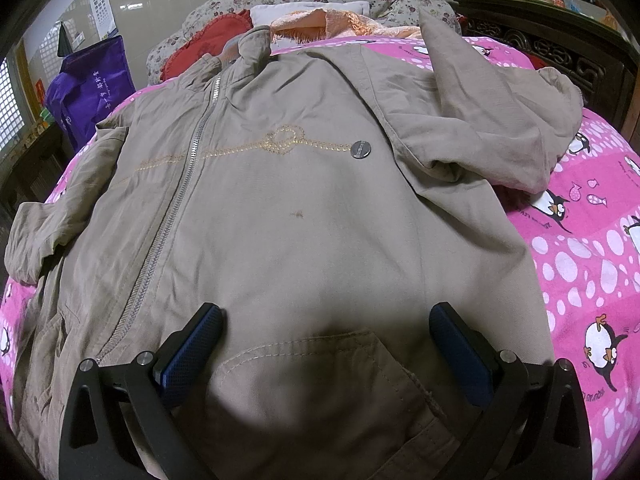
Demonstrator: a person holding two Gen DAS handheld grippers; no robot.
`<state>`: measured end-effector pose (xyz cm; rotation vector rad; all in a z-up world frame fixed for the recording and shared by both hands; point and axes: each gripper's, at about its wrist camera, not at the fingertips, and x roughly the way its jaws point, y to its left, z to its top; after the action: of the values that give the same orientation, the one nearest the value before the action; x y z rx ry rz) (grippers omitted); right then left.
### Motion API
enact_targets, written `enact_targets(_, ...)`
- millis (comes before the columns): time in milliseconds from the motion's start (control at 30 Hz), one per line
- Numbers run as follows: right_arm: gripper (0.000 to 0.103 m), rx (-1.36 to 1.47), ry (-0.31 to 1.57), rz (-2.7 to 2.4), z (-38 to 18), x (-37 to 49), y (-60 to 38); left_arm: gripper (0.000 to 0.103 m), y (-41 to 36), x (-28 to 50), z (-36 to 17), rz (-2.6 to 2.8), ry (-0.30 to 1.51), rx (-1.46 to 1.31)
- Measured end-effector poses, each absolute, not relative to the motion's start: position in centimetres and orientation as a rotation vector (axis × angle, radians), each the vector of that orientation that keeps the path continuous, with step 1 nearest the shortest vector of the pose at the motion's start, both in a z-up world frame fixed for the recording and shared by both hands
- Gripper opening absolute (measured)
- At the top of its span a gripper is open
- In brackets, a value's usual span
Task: Fold large clothes
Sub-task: 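Grasp the ribbed cuff of the sleeve with the left gripper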
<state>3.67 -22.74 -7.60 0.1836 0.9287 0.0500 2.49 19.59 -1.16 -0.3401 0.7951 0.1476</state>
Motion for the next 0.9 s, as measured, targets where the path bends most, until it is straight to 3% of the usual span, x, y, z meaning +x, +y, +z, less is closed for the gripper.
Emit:
enact_targets(200, 0.102, 0.183, 0.929, 0.050, -7.6, 3.7, -22.8, 0.103, 28.9, 4.8, -5.8, 0.199, 0.830, -0.693)
enact_targets(433, 0.102, 0.184, 0.929, 0.051, -7.6, 3.7, -22.7, 0.103, 29.4, 7.9, -8.0, 0.196, 0.790, -0.847)
enact_targets(500, 0.102, 0.184, 0.929, 0.051, -7.6, 3.7, -22.8, 0.078, 29.4, 8.2, -7.8, 0.204, 0.787, -0.866)
enact_targets(567, 0.102, 0.183, 0.929, 0.050, -7.6, 3.7, -22.7, 0.018, 29.3, 8.5, -7.1, 0.210, 0.840, -0.825)
enact_targets(700, 0.102, 0.183, 0.929, 0.051, -7.6, 3.7, -22.8, 0.014, 30.3, 7.5, -2.9, 0.264, 0.770, -0.721)
enact_targets(900, 0.102, 0.184, 0.929, 0.051, -7.6, 3.7, -22.7, 0.014, 37.0, 4.4, 8.0, 0.479, 0.497, -0.591)
